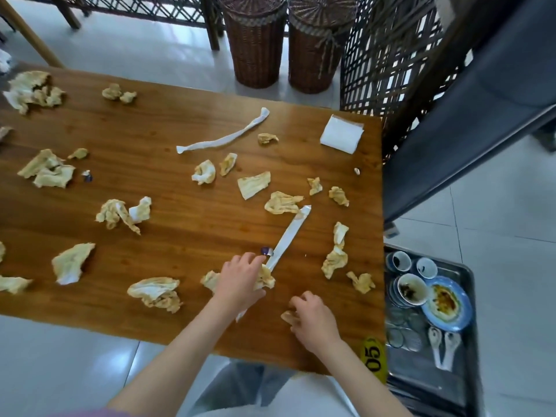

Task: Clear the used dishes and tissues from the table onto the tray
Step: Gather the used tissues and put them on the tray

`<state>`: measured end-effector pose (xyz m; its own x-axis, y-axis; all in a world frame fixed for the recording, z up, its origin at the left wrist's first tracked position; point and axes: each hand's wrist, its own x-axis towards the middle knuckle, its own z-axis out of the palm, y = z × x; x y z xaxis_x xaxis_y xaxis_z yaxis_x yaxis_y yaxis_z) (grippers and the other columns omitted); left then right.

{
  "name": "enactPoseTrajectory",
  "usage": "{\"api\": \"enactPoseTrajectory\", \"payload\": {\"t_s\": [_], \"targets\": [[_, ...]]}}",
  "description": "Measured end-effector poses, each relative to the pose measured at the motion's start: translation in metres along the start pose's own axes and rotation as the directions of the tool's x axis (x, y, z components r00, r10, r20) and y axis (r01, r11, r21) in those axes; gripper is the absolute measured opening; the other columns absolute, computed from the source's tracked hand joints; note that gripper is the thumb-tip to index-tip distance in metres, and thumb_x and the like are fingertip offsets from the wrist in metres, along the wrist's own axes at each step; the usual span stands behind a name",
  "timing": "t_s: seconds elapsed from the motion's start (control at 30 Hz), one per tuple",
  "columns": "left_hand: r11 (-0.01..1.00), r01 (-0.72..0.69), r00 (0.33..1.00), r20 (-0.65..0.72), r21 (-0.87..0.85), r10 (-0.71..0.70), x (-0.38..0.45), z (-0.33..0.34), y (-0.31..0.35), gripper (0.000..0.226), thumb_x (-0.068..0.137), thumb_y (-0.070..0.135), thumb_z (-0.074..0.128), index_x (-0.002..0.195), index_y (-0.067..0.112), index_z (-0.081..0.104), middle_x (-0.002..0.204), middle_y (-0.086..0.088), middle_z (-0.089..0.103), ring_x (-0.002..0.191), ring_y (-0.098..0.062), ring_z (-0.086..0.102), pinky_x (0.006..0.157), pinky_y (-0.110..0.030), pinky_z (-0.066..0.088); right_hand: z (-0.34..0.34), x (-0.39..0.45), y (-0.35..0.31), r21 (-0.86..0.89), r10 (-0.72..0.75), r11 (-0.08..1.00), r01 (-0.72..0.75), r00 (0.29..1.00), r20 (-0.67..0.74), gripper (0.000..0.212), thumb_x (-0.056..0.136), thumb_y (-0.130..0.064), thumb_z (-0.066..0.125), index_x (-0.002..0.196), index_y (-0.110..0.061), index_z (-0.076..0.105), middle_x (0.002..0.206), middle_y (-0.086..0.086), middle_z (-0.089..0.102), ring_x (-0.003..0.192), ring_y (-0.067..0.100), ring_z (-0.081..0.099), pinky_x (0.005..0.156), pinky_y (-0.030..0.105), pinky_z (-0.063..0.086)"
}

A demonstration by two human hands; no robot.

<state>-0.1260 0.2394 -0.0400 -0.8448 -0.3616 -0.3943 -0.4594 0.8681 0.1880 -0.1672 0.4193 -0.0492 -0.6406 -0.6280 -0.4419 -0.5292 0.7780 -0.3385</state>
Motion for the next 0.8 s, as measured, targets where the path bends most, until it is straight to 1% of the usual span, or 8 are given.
{"api": "enactPoseTrajectory", "payload": {"t_s": [0.07, 0.17, 0.3, 0.43, 0.5, 0.6, 0.7, 0.8], "targets": [[1.0, -0.021, 1.0, -0.016, -0.003, 0.021, 0.004, 0.003, 0.007, 0.066, 0.079, 0.04, 0.071, 0.137, 0.031, 0.039, 0.14, 0.003, 0.043, 0.123, -0.021, 0.044, 0.1, -0.035, 0.04, -0.001, -0.001, 0.002, 0.027, -0.035, 0.999, 0.035, 0.999, 0.002, 0.017, 0.093, -0.02, 0.054, 0.109, -0.025, 0.058, 0.109, -0.002, 0.057, 0.097, 0.015, 0.054, 0.081, 0.026, 0.05], [1.0, -0.024, 0.999, -0.043, -0.02, 0.023, 0.008, 0.007, 0.014, 0.049, 0.083, 0.027, 0.068, 0.129, 0.028, 0.049, 0.129, 0.001, 0.052, 0.11, -0.02, 0.052, 0.091, -0.031, 0.045, -0.003, -0.002, 0.006, 0.062, -0.063, 0.996, 0.063, 0.998, -0.005, 0.015, 0.093, -0.012, 0.051, 0.102, -0.021, 0.059, 0.101, 0.0, 0.056, 0.093, 0.018, 0.055, 0.077, 0.028, 0.05], [0.999, 0.007, 0.997, -0.072, -0.043, -0.01, 0.01, 0.01, 0.017, 0.03, 0.086, 0.02, 0.066, 0.114, 0.027, 0.056, 0.11, 0.002, 0.057, 0.092, -0.014, 0.054, 0.08, -0.025, 0.049, -0.009, 0.002, 0.012, 0.097, -0.06, 0.993, 0.064, 0.997, -0.044, 0.012, 0.092, -0.014, 0.053, 0.1, -0.022, 0.059, 0.1, -0.002, 0.058, 0.091, 0.014, 0.055, 0.075, 0.023, 0.05], [0.986, 0.076, 0.992, -0.088, -0.15, -0.09, 0.015, 0.009, 0.014, 0.025, 0.083, 0.019, 0.068, 0.104, 0.027, 0.056, 0.092, 0.006, 0.056, 0.078, -0.01, 0.053, 0.068, -0.021, 0.052, -0.024, 0.01, 0.026, 0.144, -0.005, 0.989, 0.024, 0.99, -0.138, 0.012, 0.091, -0.017, 0.055, 0.101, -0.023, 0.06, 0.099, -0.006, 0.059, 0.091, 0.011, 0.055, 0.071, 0.019, 0.048], [0.969, 0.1, 0.985, -0.115, -0.224, -0.129, 0.019, 0.005, 0.013, 0.025, 0.079, 0.02, 0.072, 0.097, 0.026, 0.056, 0.087, 0.009, 0.056, 0.073, -0.009, 0.053, 0.061, -0.017, 0.049, -0.033, 0.017, 0.036, 0.183, 0.053, 0.983, -0.018, 0.98, -0.19, 0.015, 0.091, -0.019, 0.056, 0.105, -0.023, 0.061, 0.102, -0.007, 0.06, 0.094, 0.01, 0.055, 0.074, 0.02, 0.049], [0.943, 0.116, 0.986, -0.08, -0.313, -0.148, 0.028, 0.001, 0.016, 0.029, 0.076, 0.015, 0.075, 0.091, 0.028, 0.054, 0.089, 0.008, 0.057, 0.074, -0.008, 0.052, 0.06, -0.012, 0.043, -0.045, 0.029, 0.052, 0.218, 0.151, 0.971, -0.097, 0.957, -0.248, 0.021, 0.091, -0.022, 0.058, 0.111, -0.02, 0.063, 0.107, -0.006, 0.06, 0.101, 0.011, 0.054, 0.08, 0.023, 0.049], [0.921, 0.149, 0.987, -0.003, -0.36, -0.161, 0.038, 0.001, 0.026, 0.025, 0.077, 0.016, 0.074, 0.089, 0.027, 0.055, 0.1, 0.006, 0.057, 0.082, -0.008, 0.052, 0.067, -0.014, 0.045, -0.055, 0.04, 0.068, 0.191, 0.218, 0.967, -0.169, 0.935, -0.278, 0.019, 0.088, -0.02, 0.061, 0.106, -0.019, 0.065, 0.105, -0.004, 0.06, 0.102, 0.013, 0.048, 0.078, 0.025, 0.048], [0.916, 0.177, 0.981, -0.011, -0.359, -0.194, 0.044, 0.007, 0.036, 0.021, 0.079, 0.021, 0.074, 0.096, 0.021, 0.062, 0.111, 0.004, 0.051, 0.089, -0.008, 0.05, 0.077, -0.017, 0.047, -0.063, 0.051, 0.076, 0.2, 0.252, 0.96, -0.197, 0.919, -0.302, 0.023, 0.086, -0.018, 0.063, 0.109, -0.015, 0.066, 0.114, -0.001, 0.054, 0.11, 0.016, 0.042, 0.084, 0.026, 0.048]]}}
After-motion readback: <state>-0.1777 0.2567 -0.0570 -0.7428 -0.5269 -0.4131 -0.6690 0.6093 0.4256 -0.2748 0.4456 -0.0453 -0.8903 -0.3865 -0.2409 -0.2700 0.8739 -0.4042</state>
